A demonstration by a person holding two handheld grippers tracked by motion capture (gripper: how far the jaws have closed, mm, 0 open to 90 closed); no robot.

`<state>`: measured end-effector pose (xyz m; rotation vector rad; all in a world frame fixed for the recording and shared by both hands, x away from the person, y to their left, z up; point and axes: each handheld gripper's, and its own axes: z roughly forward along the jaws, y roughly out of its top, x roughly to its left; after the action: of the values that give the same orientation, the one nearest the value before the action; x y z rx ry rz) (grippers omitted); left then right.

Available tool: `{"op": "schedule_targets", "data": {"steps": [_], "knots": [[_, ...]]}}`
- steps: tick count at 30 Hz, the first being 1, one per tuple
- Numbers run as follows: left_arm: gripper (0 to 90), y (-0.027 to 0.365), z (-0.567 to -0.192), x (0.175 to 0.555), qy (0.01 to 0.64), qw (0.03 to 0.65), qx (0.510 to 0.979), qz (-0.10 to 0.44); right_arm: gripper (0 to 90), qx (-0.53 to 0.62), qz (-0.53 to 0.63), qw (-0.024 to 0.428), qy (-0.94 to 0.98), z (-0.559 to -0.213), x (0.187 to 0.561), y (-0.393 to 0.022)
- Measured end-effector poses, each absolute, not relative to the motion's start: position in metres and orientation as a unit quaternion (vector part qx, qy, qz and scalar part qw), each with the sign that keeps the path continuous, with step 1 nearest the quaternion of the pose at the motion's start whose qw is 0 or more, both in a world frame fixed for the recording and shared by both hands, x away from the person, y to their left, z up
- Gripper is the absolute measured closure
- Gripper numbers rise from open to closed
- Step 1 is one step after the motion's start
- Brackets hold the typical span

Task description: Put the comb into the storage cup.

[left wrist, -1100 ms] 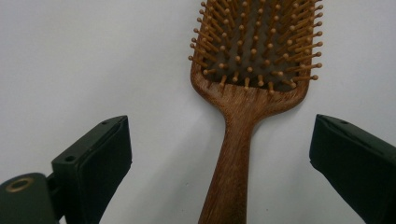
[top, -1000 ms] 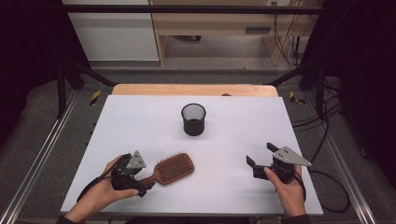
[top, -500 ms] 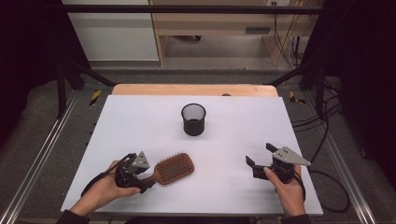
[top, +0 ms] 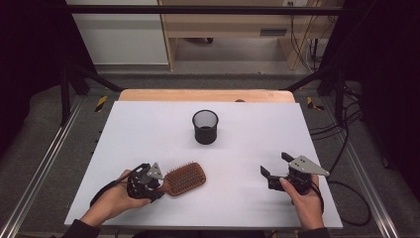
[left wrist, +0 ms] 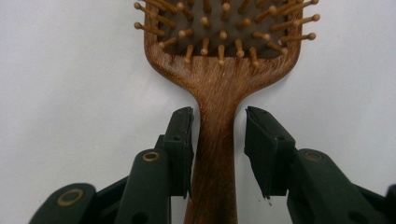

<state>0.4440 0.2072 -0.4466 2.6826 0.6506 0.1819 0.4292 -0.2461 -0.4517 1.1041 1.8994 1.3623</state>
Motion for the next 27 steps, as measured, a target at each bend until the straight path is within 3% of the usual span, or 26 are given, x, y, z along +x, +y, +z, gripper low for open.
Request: {"op": "schedule_targets", "data": {"steps": [20,27], "knots": [[72.8,0.190,-0.446,0.449,0.245,0.128,0.960,0.047,7.2,0.409,0.503,0.269,0.712,-0.453,0.430,-0.244],[73.0,0.195,-0.447,0.442,0.246,0.156,0.954,0.068,7.2,0.409,0.504,0.265,0.713,-0.452,0.429,-0.244]]}}
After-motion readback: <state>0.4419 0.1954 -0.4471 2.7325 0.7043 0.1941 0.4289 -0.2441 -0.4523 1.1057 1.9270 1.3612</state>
